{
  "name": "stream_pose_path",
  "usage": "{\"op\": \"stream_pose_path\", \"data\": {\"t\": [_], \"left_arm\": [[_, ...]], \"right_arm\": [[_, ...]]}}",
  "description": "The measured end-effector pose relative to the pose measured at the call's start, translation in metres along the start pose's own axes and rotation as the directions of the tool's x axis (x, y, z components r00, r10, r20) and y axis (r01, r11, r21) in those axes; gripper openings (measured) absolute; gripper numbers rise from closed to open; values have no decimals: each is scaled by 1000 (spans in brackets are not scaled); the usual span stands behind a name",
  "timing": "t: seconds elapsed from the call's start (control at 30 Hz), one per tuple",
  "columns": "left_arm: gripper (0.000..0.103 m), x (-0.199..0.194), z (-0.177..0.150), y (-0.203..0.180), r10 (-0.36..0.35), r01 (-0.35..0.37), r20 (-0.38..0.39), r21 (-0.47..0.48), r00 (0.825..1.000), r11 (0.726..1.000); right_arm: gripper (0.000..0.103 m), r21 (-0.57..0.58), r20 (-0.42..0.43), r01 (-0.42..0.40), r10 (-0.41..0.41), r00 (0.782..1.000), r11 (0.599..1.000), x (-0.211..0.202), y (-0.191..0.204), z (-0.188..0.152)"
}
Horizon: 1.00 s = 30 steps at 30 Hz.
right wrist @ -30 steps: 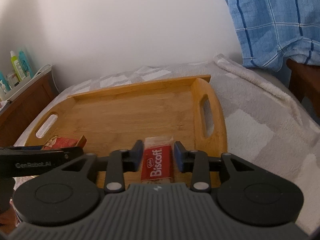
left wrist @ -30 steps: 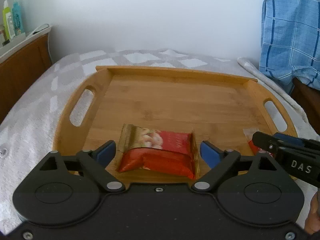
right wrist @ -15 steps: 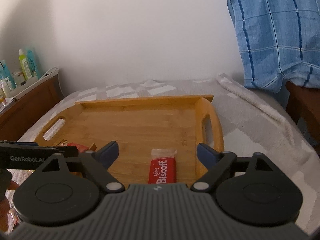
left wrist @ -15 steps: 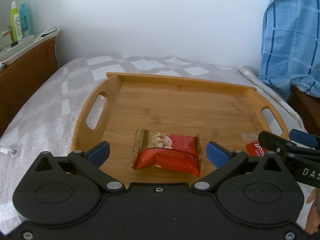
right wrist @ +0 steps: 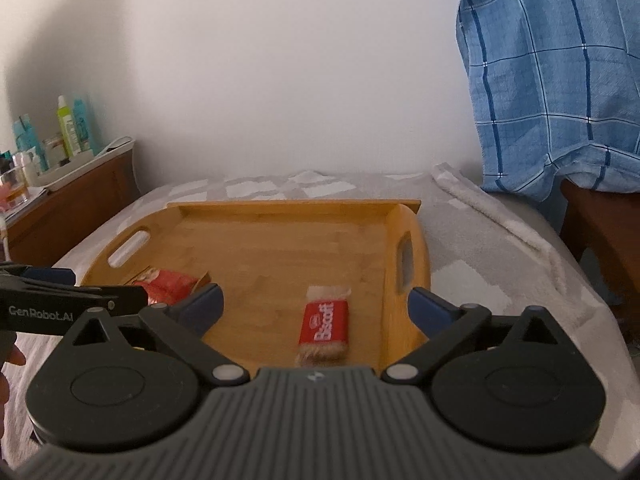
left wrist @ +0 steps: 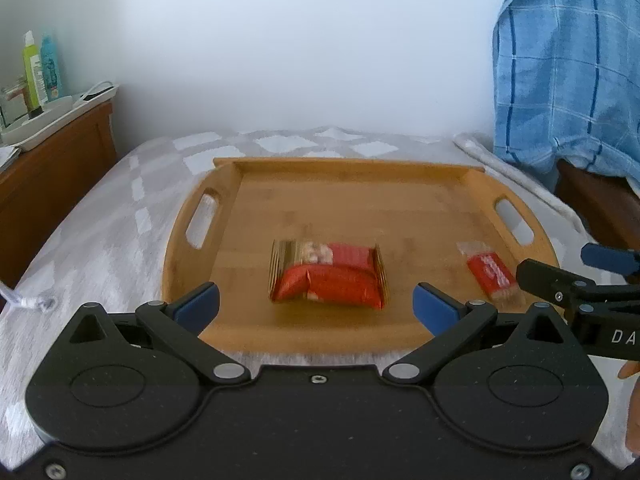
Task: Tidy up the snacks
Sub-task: 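Withdraw both grippers from the tray back toward the snack pile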
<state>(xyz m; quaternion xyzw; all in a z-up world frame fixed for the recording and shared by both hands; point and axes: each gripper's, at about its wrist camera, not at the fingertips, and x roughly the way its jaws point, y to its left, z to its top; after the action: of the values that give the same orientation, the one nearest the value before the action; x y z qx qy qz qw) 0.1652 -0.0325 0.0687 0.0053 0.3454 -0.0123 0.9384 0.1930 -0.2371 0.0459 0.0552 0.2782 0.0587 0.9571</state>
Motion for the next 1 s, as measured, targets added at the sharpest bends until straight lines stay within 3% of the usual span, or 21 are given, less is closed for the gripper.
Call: {"op": "stream_pose_path", "data": {"t": [0.33, 1.0], "left_arm": [[103, -36, -39, 6, -23, 23, -2, 21, 1000, 1000], [103, -77, -106, 28, -13, 13, 43, -7, 999, 1000]], "right_arm": [[103, 60, 28, -4, 3, 1000, 998, -34, 3, -23], [103, -6, 51, 162, -162, 986, 987, -76, 18, -80]]}}
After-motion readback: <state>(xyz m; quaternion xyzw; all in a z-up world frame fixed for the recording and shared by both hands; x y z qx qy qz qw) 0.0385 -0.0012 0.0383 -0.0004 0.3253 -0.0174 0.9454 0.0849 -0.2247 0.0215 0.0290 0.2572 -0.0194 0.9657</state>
